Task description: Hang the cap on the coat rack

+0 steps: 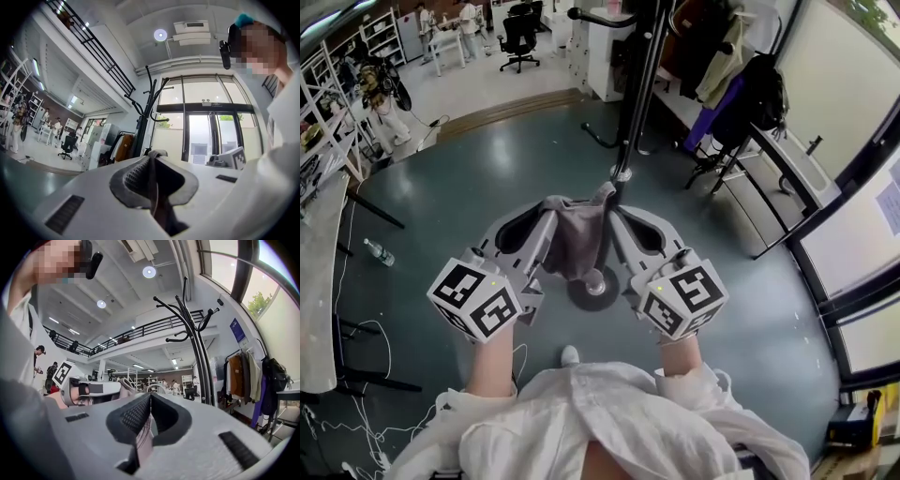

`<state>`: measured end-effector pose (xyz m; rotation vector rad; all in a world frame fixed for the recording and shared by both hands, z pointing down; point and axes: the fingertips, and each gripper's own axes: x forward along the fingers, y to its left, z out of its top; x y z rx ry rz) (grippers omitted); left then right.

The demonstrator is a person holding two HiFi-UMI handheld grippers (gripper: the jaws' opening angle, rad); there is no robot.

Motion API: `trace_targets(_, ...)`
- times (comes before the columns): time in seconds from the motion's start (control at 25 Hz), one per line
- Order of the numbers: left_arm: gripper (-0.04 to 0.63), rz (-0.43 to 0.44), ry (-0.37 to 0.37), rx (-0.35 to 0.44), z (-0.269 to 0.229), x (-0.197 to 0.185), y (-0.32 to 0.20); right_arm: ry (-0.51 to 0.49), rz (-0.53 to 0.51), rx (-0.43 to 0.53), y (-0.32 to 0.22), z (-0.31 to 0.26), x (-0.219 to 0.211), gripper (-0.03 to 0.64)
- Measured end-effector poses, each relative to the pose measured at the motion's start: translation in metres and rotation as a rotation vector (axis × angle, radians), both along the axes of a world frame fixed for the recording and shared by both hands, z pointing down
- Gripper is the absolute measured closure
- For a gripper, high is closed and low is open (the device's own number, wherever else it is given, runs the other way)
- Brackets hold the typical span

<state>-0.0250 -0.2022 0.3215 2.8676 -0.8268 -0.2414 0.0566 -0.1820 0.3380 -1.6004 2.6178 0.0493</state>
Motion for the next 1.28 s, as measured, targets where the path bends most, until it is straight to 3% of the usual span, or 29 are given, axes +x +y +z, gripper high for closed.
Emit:
trace_targets(0.32,0.565,0.042,0.014,0.034,-0.004,-0.002,-0.056,0.012,0.044,0.027,-0.048,-0.002,0.003,0.612)
trace_targets(0.8,0.565,0.109,0.007,0.047,-0.004,0.011,-0.09,0.017,0.091,0.039,-0.08,-0.01,0.011,0.612)
trace_targets(1.28,0.565,0.082,-0.027,0.105,-0.014,0.012,-0.103,0.017,0.069,0.027,-0.092,-0.006,0.012,0.612)
